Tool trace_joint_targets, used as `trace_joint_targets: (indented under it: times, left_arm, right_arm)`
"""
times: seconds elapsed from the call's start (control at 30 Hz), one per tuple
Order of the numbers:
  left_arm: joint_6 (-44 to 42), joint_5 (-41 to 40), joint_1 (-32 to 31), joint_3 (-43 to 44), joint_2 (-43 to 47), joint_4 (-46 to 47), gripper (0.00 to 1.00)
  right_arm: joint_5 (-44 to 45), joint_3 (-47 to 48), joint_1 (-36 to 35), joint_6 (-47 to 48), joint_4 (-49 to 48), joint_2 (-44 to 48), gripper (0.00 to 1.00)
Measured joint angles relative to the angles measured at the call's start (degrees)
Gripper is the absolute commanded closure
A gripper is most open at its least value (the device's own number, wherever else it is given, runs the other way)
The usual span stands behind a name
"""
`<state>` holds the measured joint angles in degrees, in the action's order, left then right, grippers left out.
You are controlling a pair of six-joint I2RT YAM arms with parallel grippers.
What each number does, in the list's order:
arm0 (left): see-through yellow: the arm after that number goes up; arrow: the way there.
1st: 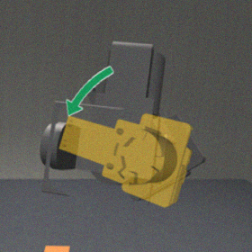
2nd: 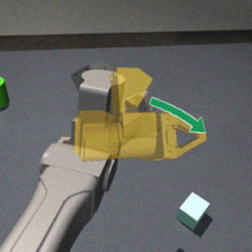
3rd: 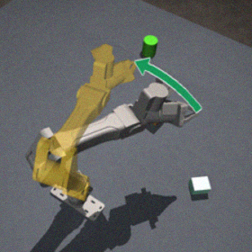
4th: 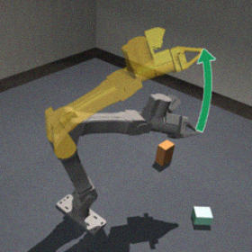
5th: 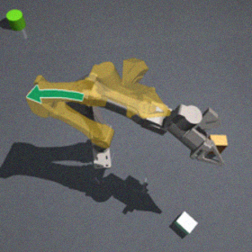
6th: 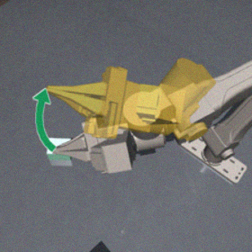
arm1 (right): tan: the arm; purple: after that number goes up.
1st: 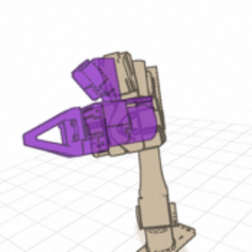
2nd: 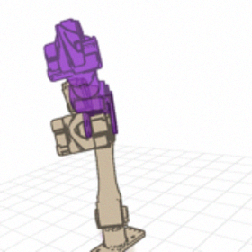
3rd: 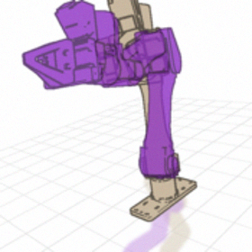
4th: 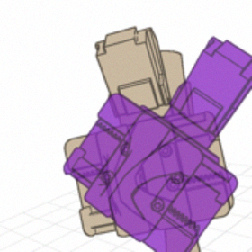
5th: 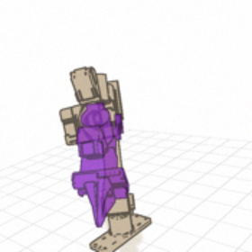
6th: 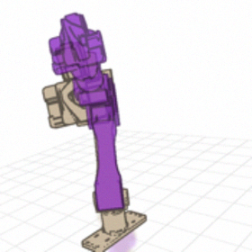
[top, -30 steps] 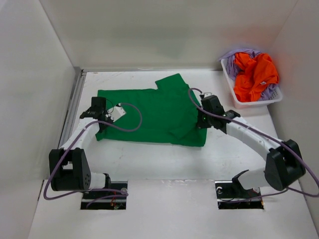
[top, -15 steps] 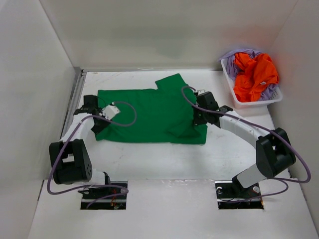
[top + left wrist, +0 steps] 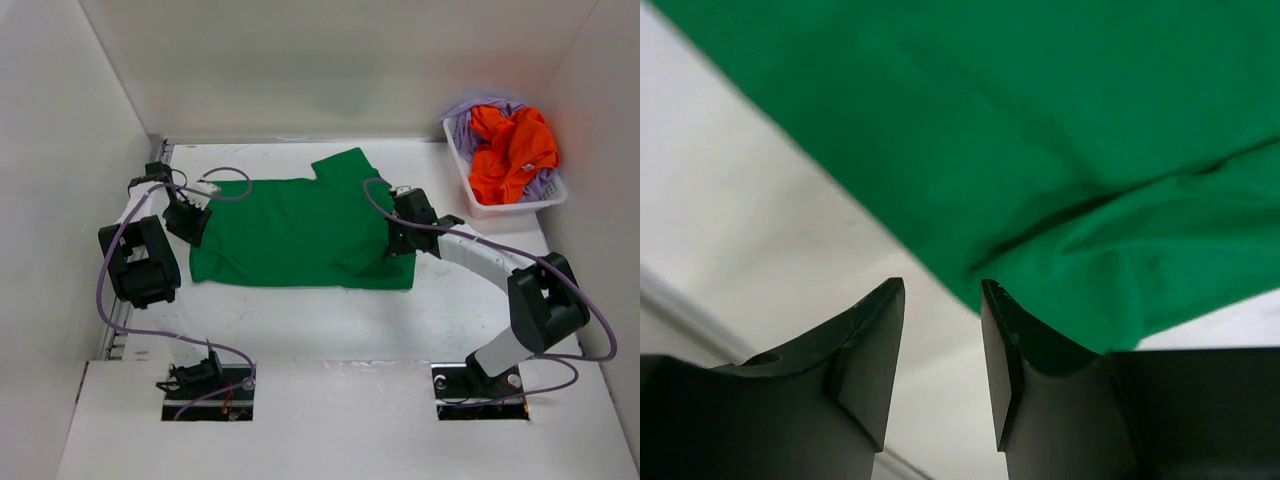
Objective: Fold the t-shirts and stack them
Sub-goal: Flatten out the tshirt
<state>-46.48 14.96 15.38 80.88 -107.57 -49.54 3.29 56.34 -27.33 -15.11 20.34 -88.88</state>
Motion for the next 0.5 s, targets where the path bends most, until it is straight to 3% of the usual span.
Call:
trace_joint_targets:
  times: [0.5]
  left_arm:
    - [1.6,1.7,-0.13,-0.52,-3.91,-5.38,0.64]
  right_arm:
    - [-0.98,-0.11,1.51,0.37,-0.24,-1.27,1.0]
